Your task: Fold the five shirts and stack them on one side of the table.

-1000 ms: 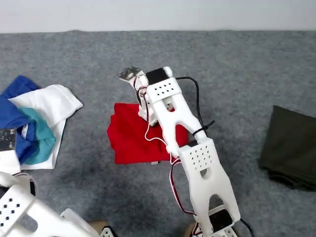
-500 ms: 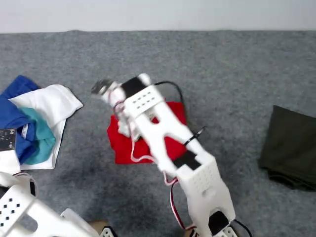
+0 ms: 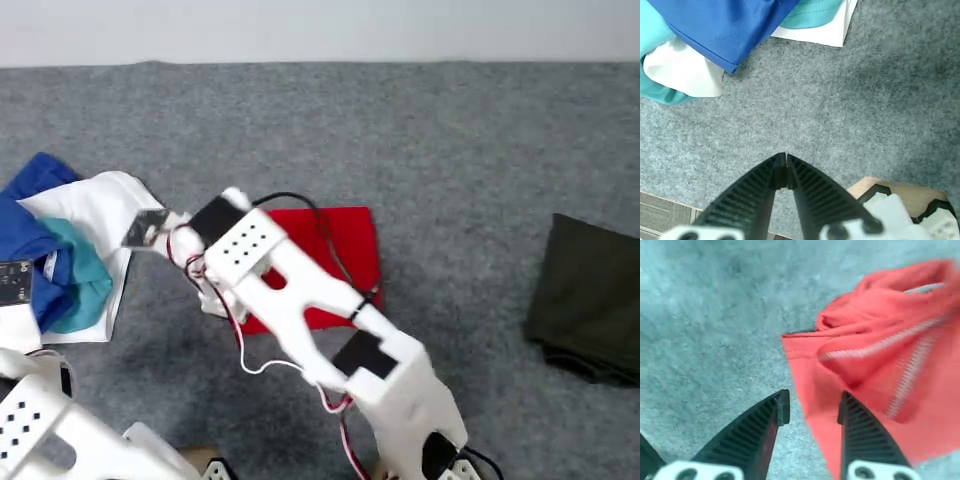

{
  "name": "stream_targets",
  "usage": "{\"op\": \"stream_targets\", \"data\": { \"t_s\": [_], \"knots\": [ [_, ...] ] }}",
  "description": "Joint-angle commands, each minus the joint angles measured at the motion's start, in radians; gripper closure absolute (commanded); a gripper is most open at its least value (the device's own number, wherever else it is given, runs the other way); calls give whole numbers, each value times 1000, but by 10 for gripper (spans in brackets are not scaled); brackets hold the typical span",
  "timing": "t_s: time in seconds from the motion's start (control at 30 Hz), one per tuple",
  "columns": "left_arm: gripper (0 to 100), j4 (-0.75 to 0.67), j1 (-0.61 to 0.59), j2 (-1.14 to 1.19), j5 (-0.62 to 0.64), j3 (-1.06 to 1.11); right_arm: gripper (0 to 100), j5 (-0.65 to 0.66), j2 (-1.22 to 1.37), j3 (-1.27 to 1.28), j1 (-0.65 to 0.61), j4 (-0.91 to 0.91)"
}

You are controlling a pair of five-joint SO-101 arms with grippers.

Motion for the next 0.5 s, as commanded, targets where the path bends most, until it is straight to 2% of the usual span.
{"op": "stream_targets", "data": {
  "t_s": [0.0, 0.17, 0.3, 0.33, 0.47],
  "knots": [
    [991, -9, -2, -12, -5, -5, 819, 6, -127, -21, 70, 39],
    [991, -9, 0, -12, -5, -5, 840, 8, -191, -20, 188, 38],
    [991, -9, 3, -12, -5, -5, 976, 9, -107, -15, 294, 36],
    [991, -9, 3, -12, -5, -5, 996, 9, -71, -17, 303, 36],
    [991, -9, 5, -12, -5, -5, 975, 9, 54, -20, 263, 36]
  ]
}}
